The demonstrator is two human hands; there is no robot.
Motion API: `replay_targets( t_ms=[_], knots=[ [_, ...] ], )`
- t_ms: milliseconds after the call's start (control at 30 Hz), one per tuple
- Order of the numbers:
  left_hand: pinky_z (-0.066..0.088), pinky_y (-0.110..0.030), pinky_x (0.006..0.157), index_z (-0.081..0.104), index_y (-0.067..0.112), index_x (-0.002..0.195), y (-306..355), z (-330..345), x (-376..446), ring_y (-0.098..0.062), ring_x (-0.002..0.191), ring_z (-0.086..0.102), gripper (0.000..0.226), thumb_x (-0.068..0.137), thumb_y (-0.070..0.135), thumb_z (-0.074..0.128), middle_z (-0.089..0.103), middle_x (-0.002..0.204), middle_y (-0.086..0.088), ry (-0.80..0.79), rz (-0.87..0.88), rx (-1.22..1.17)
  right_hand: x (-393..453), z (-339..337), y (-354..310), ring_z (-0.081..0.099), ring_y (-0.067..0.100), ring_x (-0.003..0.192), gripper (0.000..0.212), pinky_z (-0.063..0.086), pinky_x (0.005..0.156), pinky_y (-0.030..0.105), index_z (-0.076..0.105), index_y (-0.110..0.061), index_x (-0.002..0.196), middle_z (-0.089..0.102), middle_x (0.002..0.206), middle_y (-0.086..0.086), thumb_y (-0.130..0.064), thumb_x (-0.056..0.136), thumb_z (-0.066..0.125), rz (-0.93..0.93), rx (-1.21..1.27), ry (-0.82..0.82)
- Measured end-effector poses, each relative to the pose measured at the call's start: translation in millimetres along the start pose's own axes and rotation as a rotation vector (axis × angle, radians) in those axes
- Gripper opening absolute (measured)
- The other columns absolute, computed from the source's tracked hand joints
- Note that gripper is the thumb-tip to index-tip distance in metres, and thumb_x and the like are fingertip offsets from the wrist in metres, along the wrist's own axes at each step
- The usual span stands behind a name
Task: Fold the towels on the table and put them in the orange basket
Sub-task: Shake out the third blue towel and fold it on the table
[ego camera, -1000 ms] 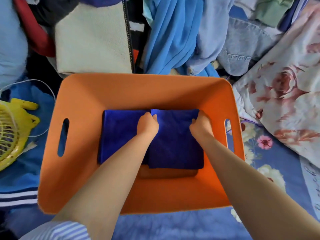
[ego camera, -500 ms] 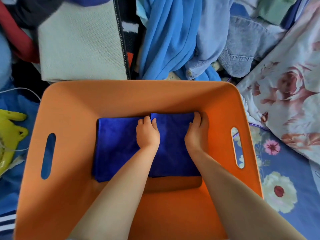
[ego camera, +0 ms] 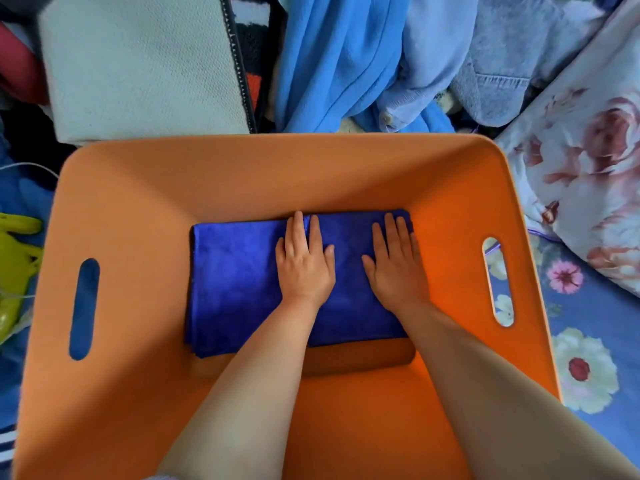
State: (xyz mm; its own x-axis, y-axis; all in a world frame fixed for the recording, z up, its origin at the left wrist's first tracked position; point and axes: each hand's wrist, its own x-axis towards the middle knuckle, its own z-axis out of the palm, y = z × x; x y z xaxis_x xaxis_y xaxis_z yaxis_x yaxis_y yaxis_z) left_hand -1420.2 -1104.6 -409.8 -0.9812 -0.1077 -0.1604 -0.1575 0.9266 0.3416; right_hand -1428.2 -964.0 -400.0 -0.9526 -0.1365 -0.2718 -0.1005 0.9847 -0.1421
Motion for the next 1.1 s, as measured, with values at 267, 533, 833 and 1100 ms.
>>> replay_targets(
  t_ms=[267,533,833,1100],
  knots=[
    [0.018,-0.043,0.113,0.007,0.018,0.148,8,-35,-1,-0.026,0.144,0.006,0.059,0.098,0.04,0.028,0.002,0.156,-0.012,-0.145,-0.013,0.131,-3,-33,-3,-0.013,0.022,0.143,0.058,-0.007,0.116,0.034,-0.002,-0.014,0.146,-0.012,0.156,0.008,-0.036,0.099,0.024,0.005,0.022,-0.182],
    [0.038,-0.042,0.098,0.042,0.007,0.128,40,-148,-22,-0.028,0.136,0.026,0.037,0.098,0.026,0.034,0.022,0.151,-0.012,-0.076,0.097,0.231,-36,-135,-23,-0.004,0.024,0.144,0.053,0.005,0.116,0.037,0.019,-0.011,0.144,0.005,0.156,0.008,-0.03,0.097,0.033,-0.105,0.109,-0.063],
    [0.04,-0.04,0.093,0.053,0.004,0.118,108,-305,-117,-0.028,0.122,0.04,0.034,0.096,0.024,0.038,0.047,0.129,-0.012,0.176,0.173,0.334,-145,-304,-35,0.024,0.024,0.138,0.038,0.023,0.107,0.035,0.049,-0.002,0.128,0.033,0.147,0.011,-0.01,0.092,0.038,-0.267,0.134,0.271],
    [0.04,-0.039,0.085,0.053,0.006,0.114,157,-373,-257,-0.03,0.115,0.044,0.028,0.094,0.019,0.039,0.053,0.118,-0.012,0.323,0.229,0.361,-292,-375,-30,0.037,0.027,0.129,0.038,0.037,0.097,0.037,0.051,-0.004,0.126,0.044,0.139,0.01,-0.008,0.091,0.038,-0.303,0.103,0.433]
  ],
)
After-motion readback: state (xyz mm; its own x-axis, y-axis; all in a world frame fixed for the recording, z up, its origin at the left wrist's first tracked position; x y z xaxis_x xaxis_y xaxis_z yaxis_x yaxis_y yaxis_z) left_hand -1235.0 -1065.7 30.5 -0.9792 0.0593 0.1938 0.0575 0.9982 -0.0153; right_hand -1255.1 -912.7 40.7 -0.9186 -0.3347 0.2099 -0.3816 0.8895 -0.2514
